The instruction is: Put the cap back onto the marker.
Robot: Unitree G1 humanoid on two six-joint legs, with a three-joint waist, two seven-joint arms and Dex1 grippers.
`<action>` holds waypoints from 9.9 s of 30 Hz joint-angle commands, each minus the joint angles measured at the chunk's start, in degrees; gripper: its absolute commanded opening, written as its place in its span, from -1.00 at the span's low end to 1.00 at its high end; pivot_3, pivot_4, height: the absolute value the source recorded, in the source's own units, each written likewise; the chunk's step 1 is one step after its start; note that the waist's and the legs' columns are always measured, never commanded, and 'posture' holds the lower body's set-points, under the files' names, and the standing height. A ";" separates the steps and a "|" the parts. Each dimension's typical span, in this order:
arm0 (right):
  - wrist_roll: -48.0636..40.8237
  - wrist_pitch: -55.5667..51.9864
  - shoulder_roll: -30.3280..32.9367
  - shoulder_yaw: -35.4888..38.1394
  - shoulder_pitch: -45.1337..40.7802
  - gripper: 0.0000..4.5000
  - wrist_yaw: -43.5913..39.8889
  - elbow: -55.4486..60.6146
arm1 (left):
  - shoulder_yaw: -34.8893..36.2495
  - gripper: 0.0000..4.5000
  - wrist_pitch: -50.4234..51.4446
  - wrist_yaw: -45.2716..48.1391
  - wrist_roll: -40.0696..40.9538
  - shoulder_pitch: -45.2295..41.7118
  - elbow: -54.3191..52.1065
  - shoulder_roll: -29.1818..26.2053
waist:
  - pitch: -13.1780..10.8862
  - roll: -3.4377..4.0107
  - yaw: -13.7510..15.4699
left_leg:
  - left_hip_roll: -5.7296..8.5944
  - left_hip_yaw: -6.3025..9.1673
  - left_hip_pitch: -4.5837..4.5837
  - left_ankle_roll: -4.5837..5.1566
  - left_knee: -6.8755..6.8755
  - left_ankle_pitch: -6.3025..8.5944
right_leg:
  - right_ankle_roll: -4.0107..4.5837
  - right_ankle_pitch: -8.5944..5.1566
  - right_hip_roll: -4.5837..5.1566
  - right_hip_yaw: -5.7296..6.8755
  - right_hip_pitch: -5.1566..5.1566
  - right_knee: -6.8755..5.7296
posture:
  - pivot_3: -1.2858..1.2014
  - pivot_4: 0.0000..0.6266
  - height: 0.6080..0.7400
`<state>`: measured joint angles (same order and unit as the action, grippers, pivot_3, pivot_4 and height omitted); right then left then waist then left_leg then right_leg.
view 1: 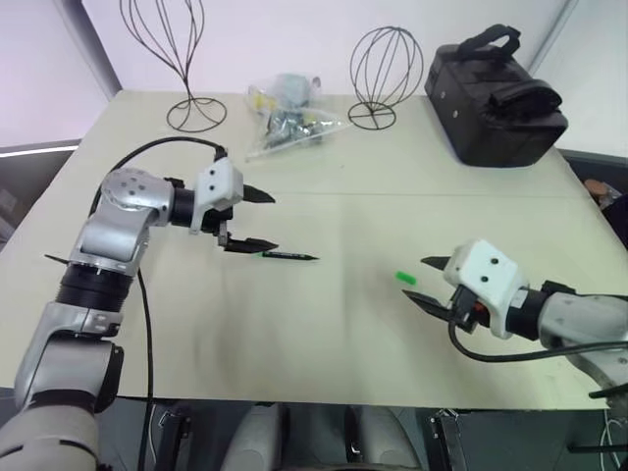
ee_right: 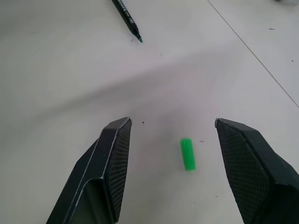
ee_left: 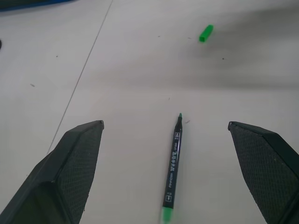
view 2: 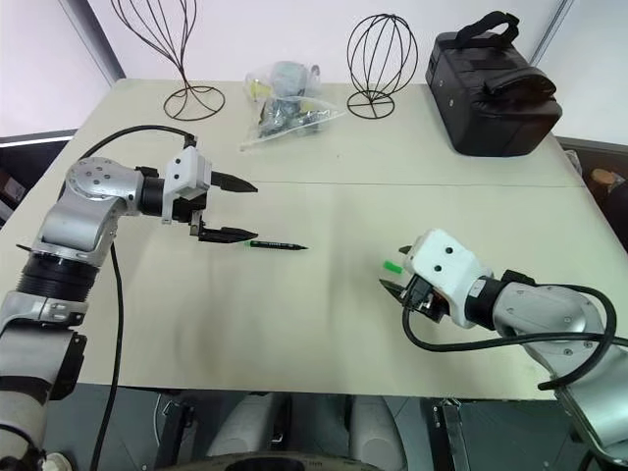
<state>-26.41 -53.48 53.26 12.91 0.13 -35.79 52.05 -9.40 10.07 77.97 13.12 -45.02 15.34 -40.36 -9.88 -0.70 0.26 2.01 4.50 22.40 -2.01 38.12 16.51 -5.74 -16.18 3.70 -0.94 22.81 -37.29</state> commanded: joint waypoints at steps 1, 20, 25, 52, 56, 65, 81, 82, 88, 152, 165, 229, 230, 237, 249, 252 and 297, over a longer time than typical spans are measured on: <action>-1.73 -0.41 -0.50 2.78 -1.48 0.29 0.45 1.64 | 1.25 0.98 2.39 1.17 1.33 0.72 -3.35 -1.56 | 0.00 0.00 -0.09 | 0.00 0.00 0.00 0.00 0.00 0.00 | 0.00 0.00 0.00 0.00 0.00 0.00 | 0.03 -0.52 1.00; -1.91 -0.36 -0.11 2.23 -1.58 0.29 0.36 0.95 | 0.68 0.98 2.53 0.05 -0.28 1.98 -3.98 -1.39 | 0.00 0.00 -0.88 | -0.02 0.00 0.00 0.00 0.00 0.00 | 0.00 0.00 0.01 -0.01 0.00 0.00 | 0.03 -0.52 1.00; -2.12 -0.85 -0.34 2.33 -1.03 0.29 0.81 1.66 | 0.16 0.98 1.40 0.56 -0.68 0.94 -2.13 -0.69 | 0.00 0.00 -0.87 | -0.01 0.00 0.00 0.00 0.00 0.00 | 0.00 0.00 0.01 -0.01 0.00 -0.01 | 0.03 -0.52 1.00; -1.75 -3.50 -3.74 -0.39 0.66 0.29 8.89 6.65 | -6.35 0.98 -31.06 7.46 -15.57 -16.45 44.70 12.22 | -0.01 -0.03 -0.87 | 0.09 -0.01 0.01 0.02 0.02 0.01 | -0.01 0.00 -0.02 0.03 0.01 -0.03 | 0.03 -0.52 1.00; -1.89 -4.29 -4.04 0.08 0.80 0.29 9.95 7.53 | -6.90 0.98 -33.51 6.42 -18.01 -17.32 48.62 13.70 | -0.01 -0.03 -0.97 | 0.10 -0.01 0.02 0.02 0.02 0.01 | -0.01 0.00 -0.04 0.02 0.03 -0.05 | 0.03 -0.52 1.00; -3.03 -4.20 -3.54 1.05 1.81 0.29 11.74 7.95 | -8.20 0.98 -36.57 3.31 -23.45 -17.87 52.93 14.64 | 0.00 -0.05 -0.91 | 0.11 -0.01 0.01 0.02 0.04 0.01 | -0.01 0.00 -0.04 0.03 0.03 -0.10 | 0.03 -0.52 1.00; -3.24 -4.46 -2.60 0.84 1.37 0.29 12.66 7.94 | -9.31 0.43 -35.03 2.58 -26.79 -17.83 55.29 13.87 | 0.04 -0.06 -0.97 | 0.11 -0.01 -0.16 0.03 0.13 -0.01 | -0.01 0.00 -0.07 0.01 -0.05 -0.40 | 0.03 -0.52 1.00; -3.27 -4.43 -2.51 0.81 1.37 0.29 12.66 7.94 | -9.03 0.20 -34.34 3.04 -26.45 -17.86 55.36 14.08 | 0.04 -0.06 -0.95 | 0.11 -0.01 -0.17 0.04 0.14 -0.01 | -0.01 0.00 -0.07 0.01 -0.05 -0.43 | 0.03 -0.52 1.00; -3.23 -4.40 -2.13 1.09 1.45 0.29 12.51 7.94 | -7.79 -0.97 -29.88 4.95 -25.44 -17.80 55.57 14.90 | 0.04 -0.07 -0.97 | 0.12 -0.01 -0.21 0.10 0.17 -0.05 | 0.00 0.00 -0.06 0.01 -0.06 -0.54 | 0.03 -0.52 1.00; 11.57 34.07 -10.29 -15.87 -13.19 0.29 -16.24 -49.12 | -1.68 -0.97 -12.05 2.65 -5.62 -2.62 -0.83 6.82 | -0.02 -0.09 -1.06 | 0.05 -0.06 -0.05 0.05 0.17 -0.08 | 0.00 0.00 -0.02 -0.12 0.18 -0.56 | 0.03 -0.52 1.00; 13.34 35.74 -11.42 -16.13 -13.13 0.29 -17.27 -51.48 | -2.46 -0.97 -12.31 2.92 -5.53 -2.99 -1.11 6.31 | -0.02 -0.08 -1.10 | 0.05 -0.07 -0.05 0.04 0.17 -0.08 | 0.00 0.00 -0.02 -0.12 0.18 -0.57 | 0.03 -0.52 1.00; 24.68 16.79 1.59 -20.37 -21.61 -0.98 -13.17 -20.22 | -10.96 -1.00 -26.71 -9.35 -19.67 -9.93 14.32 20.69 | -0.03 -0.08 -0.99 | 0.08 -0.09 0.01 0.03 0.16 -0.09 | 0.00 0.00 -0.01 -0.13 0.28 -0.58 | 0.03 -0.52 1.00; 24.68 16.67 1.52 -20.48 -21.76 -0.98 -13.15 -20.16 | -11.03 -1.00 -26.66 -9.37 -19.63 -9.89 14.23 20.65 | -0.03 -0.08 -0.98 | 0.08 -0.09 0.02 0.03 0.16 -0.09 | 0.00 0.00 0.00 -0.13 0.28 -0.58 | 0.03 -0.52 1.00; 24.68 16.31 1.43 -20.71 -21.95 -0.98 -13.20 -19.91 | -11.43 -1.00 -26.31 -9.45 -19.45 -9.86 14.03 20.56 | -0.03 -0.08 -0.94 | 0.08 -0.09 0.02 0.03 0.16 -0.09 | 0.00 0.00 0.01 -0.14 0.28 -0.58 | 0.03 -0.52 1.00; 24.34 15.25 0.89 -20.92 -22.28 -0.98 -13.36 -18.91 | -11.74 -1.00 -26.79 -10.31 -19.90 -10.27 15.24 21.19 | -0.03 -0.08 -0.95 | 0.09 -0.09 0.02 0.03 0.16 -0.09 | 0.00 0.00 0.01 -0.13 0.28 -0.58 | 0.03 -0.52 1.00; 24.35 14.75 0.73 -21.04 -22.32 -0.98 -13.34 -18.51 | -11.80 -1.00 -26.90 -10.41 -19.97 -10.30 15.41 21.22 | -0.03 -0.08 -0.96 | 0.09 -0.09 0.02 0.03 0.16 -0.09 | 0.00 0.00 0.01 -0.13 0.28 -0.58 | 0.03 -0.52 1.00; 32.60 18.68 -0.60 -27.71 -26.47 -0.98 -13.34 -24.72 | -12.25 -1.00 -26.00 -12.10 -22.12 -10.66 13.21 21.40 | -0.03 -0.08 -1.00 | 0.10 -0.10 0.02 0.02 0.16 -0.09 | 0.00 0.00 0.00 -0.14 0.30 -0.58 | 0.03 -0.52 1.00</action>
<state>4.78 -34.94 52.81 -15.13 -25.58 -49.64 27.27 -21.78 -15.21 66.22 -9.54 -54.35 31.08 -19.14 -9.90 -0.77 -0.74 2.10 4.40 22.43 -1.99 38.28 16.42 -5.74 -16.18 3.70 -1.07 23.11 -37.87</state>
